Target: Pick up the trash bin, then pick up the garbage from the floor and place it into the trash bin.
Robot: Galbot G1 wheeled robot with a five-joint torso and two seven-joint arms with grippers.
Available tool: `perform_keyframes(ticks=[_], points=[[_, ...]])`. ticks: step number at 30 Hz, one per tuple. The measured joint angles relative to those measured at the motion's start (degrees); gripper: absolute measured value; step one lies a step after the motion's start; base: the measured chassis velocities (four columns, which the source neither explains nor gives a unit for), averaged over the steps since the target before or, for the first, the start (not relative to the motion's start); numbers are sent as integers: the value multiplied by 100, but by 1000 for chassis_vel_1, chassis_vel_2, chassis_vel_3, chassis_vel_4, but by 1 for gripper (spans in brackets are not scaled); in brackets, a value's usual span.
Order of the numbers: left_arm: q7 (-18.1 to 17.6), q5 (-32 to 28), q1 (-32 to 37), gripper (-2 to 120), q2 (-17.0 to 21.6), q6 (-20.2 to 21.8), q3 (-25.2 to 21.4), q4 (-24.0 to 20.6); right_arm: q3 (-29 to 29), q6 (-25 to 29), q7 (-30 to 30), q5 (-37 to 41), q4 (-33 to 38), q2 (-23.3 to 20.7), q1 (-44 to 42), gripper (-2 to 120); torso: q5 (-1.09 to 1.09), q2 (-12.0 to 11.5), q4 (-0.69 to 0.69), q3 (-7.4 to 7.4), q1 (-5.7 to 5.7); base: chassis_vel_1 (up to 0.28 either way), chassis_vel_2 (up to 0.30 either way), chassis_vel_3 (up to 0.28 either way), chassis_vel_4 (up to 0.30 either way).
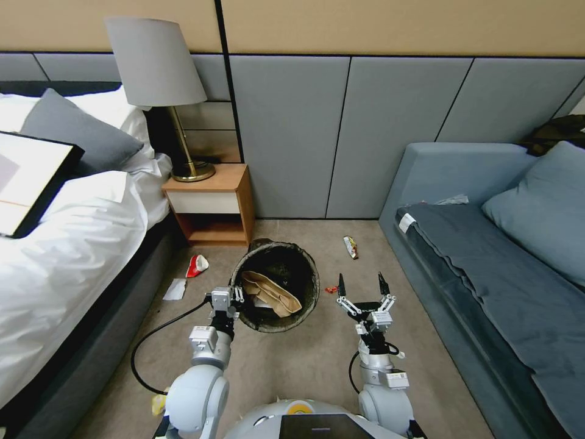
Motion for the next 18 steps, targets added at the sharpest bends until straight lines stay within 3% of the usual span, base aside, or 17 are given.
perform_keyframes(ticks=[11,18], points=[[-7,0,0,0,14,-1,-2,-1,74,342,1,-447,-254,26,151,100,-3,0,0,1,2,-168,183,188,-165],[-4,6,6,0,8,-1,13,-1,73,350,3,-567,-280,28,201,100,-2,0,-1,-1,-1,-8,1,8,1]])
